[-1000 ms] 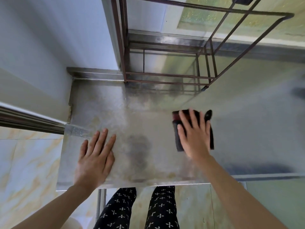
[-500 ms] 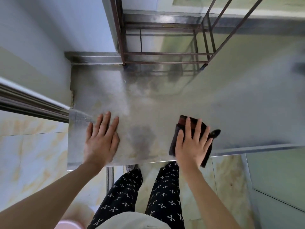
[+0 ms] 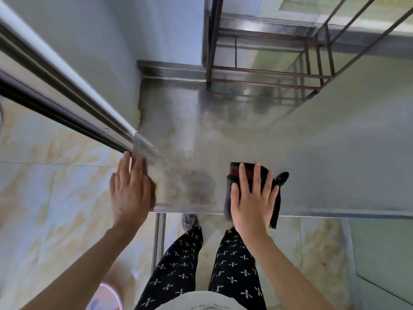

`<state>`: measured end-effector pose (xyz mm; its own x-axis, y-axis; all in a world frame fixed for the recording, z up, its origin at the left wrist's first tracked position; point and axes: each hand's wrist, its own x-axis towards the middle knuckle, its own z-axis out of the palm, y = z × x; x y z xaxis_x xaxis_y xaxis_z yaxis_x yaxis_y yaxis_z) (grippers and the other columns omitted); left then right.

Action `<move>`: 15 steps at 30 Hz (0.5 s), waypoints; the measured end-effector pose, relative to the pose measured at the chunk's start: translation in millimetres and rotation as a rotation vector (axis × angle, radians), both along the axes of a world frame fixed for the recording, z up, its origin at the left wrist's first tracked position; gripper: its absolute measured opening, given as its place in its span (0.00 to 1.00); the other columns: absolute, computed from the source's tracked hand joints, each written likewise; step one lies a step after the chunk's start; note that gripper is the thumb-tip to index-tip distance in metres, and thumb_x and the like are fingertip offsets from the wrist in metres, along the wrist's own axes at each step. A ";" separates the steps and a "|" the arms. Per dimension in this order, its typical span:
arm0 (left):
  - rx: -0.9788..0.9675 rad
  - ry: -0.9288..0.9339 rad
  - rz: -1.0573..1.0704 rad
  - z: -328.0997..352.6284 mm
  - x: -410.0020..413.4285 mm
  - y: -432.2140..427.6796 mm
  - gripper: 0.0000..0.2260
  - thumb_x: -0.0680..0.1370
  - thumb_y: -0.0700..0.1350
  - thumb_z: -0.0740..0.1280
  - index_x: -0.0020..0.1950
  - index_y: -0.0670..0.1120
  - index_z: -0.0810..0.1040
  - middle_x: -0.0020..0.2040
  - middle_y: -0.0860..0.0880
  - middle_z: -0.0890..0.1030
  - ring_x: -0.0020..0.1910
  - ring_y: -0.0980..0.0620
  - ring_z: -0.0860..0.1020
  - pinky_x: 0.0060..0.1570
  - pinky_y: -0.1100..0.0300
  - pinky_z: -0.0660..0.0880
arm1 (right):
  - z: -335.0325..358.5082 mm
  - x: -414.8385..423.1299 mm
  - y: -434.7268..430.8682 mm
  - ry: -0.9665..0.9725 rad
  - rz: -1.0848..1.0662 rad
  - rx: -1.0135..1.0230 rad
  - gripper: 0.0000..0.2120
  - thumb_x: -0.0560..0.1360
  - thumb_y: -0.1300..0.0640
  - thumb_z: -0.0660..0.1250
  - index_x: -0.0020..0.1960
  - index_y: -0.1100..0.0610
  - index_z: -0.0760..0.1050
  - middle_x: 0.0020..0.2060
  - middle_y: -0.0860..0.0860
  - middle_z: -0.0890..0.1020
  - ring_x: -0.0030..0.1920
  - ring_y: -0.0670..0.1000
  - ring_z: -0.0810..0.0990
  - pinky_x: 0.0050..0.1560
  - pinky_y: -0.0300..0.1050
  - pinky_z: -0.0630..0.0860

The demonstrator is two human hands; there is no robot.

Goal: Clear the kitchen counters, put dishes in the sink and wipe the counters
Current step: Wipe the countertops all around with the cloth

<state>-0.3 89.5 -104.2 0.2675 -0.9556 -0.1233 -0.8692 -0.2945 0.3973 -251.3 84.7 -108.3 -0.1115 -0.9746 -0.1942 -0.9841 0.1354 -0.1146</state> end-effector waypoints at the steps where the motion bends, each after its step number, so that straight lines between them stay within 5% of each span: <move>1: 0.019 0.040 0.054 -2.0 0.9 3.8 0.22 0.80 0.50 0.47 0.73 0.47 0.61 0.75 0.42 0.59 0.69 0.39 0.65 0.66 0.42 0.62 | 1.9 17.1 5.5 -0.009 0.079 0.002 0.25 0.80 0.42 0.41 0.75 0.45 0.51 0.75 0.55 0.59 0.74 0.63 0.56 0.71 0.61 0.51; 4: 0.026 0.203 0.155 -5.1 -2.5 10.2 0.21 0.80 0.52 0.47 0.74 0.56 0.56 0.75 0.50 0.61 0.59 0.39 0.74 0.50 0.47 0.74 | 3.8 55.2 16.0 -0.049 0.408 0.010 0.24 0.80 0.42 0.46 0.75 0.45 0.56 0.75 0.53 0.58 0.74 0.62 0.55 0.72 0.60 0.49; 7: -0.010 0.280 0.167 -6.0 0.6 11.0 0.21 0.79 0.54 0.47 0.73 0.61 0.55 0.71 0.53 0.66 0.52 0.41 0.77 0.43 0.52 0.73 | -1.5 45.8 -4.7 -0.034 0.603 -0.031 0.24 0.80 0.41 0.46 0.75 0.43 0.55 0.75 0.50 0.58 0.75 0.60 0.55 0.72 0.60 0.52; 12: 0.012 0.441 0.126 -3.7 9.8 12.9 0.20 0.82 0.51 0.50 0.73 0.63 0.54 0.69 0.56 0.66 0.49 0.50 0.77 0.45 0.53 0.75 | -6.3 41.2 -38.2 -0.021 0.176 -0.052 0.24 0.80 0.42 0.44 0.75 0.45 0.56 0.75 0.54 0.59 0.73 0.63 0.57 0.70 0.63 0.54; 15: 0.032 0.472 0.125 -3.5 13.2 12.2 0.20 0.82 0.51 0.51 0.74 0.61 0.55 0.71 0.56 0.64 0.58 0.54 0.72 0.53 0.57 0.69 | -3.7 81.2 -20.5 -0.053 0.119 -0.051 0.24 0.80 0.43 0.44 0.75 0.46 0.53 0.75 0.54 0.57 0.74 0.64 0.56 0.71 0.64 0.53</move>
<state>12.9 101.7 -107.7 0.2873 -0.9137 -0.2875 -0.5538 -0.4034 0.7284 -170.0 64.1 -112.0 0.0144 -0.9890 -0.1470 -0.9852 0.0110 -0.1709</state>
